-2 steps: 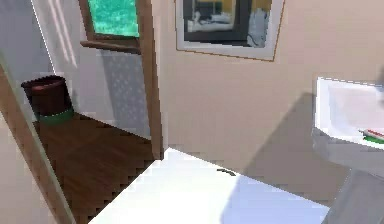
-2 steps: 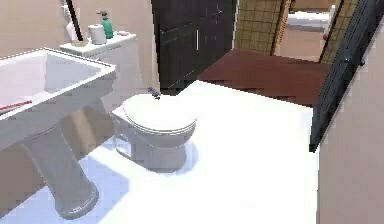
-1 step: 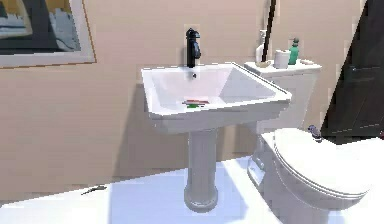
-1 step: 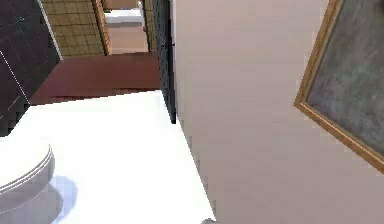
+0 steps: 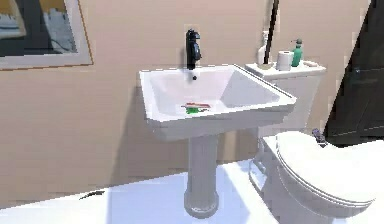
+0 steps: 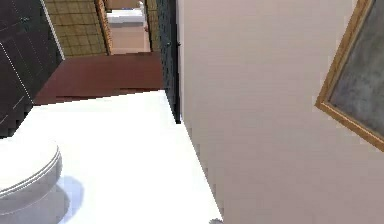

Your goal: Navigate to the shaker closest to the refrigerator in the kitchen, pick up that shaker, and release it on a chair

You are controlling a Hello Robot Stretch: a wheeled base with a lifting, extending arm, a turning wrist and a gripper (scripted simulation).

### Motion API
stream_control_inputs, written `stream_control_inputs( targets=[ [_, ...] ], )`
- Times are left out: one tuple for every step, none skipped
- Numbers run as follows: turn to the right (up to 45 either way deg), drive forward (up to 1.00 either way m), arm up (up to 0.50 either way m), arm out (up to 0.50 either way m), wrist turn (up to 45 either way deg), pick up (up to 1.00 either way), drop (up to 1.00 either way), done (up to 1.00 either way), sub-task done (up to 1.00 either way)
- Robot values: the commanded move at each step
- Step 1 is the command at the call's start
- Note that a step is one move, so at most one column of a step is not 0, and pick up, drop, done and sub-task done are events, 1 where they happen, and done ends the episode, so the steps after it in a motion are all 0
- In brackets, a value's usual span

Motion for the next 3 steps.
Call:
stream_control_inputs(
  targets=[
    [-45.0, 0.0, 0.0, 0.0, 0.0, 0.0, 0.0, 0.0, 0.0],
    [-24.0, 0.0, 0.0, 0.0, 0.0, 0.0, 0.0, 0.0, 0.0],
    [0.0, 1.0, 0.0, 0.0, 0.0, 0.0, 0.0, 0.0, 0.0]
  ],
)
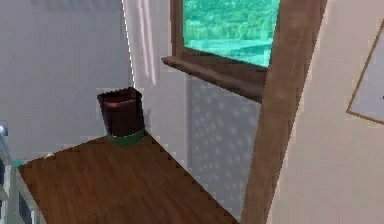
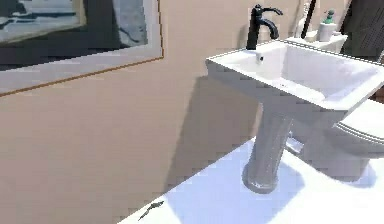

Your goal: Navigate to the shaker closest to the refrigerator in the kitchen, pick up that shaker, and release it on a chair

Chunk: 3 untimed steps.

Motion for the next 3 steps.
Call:
stream_control_inputs(
  targets=[
    [-9.0, 0.0, 0.0, 0.0, 0.0, 0.0, 0.0, 0.0, 0.0],
    [0.0, 0.2, 0.0, 0.0, 0.0, 0.0, 0.0, 0.0, 0.0],
    [-6.0, 0.0, 0.0, 0.0, 0.0, 0.0, 0.0, 0.0, 0.0]
  ],
)
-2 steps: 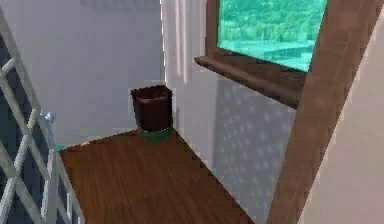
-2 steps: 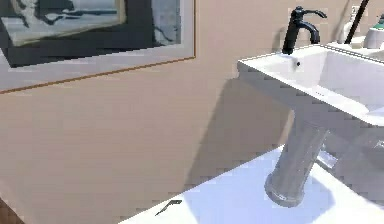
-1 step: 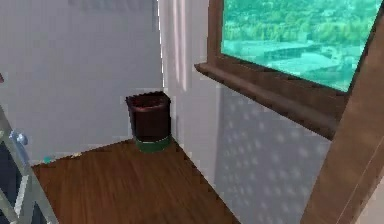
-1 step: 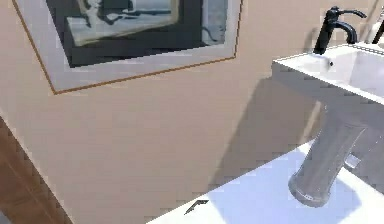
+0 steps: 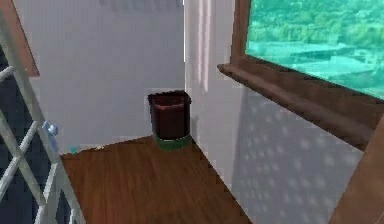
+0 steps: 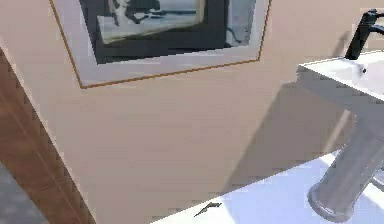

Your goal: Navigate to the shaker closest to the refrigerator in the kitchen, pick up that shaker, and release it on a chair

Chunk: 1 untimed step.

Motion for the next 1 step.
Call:
stream_control_inputs(
  targets=[
    [0.0, 0.85, 0.0, 0.0, 0.0, 0.0, 0.0, 0.0, 0.0]
  ],
)
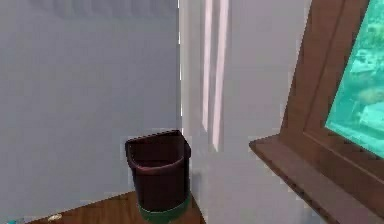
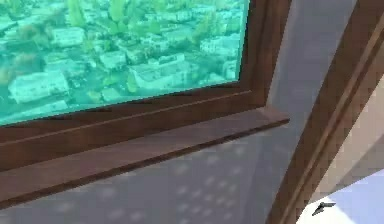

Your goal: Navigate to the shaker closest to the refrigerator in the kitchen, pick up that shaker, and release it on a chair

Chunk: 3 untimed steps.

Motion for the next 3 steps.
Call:
stream_control_inputs(
  targets=[
    [-36.0, 0.0, 0.0, 0.0, 0.0, 0.0, 0.0, 0.0, 0.0],
    [0.0, 0.05, 0.0, 0.0, 0.0, 0.0, 0.0, 0.0, 0.0],
    [12.0, 0.0, 0.0, 0.0, 0.0, 0.0, 0.0, 0.0, 0.0]
  ],
)
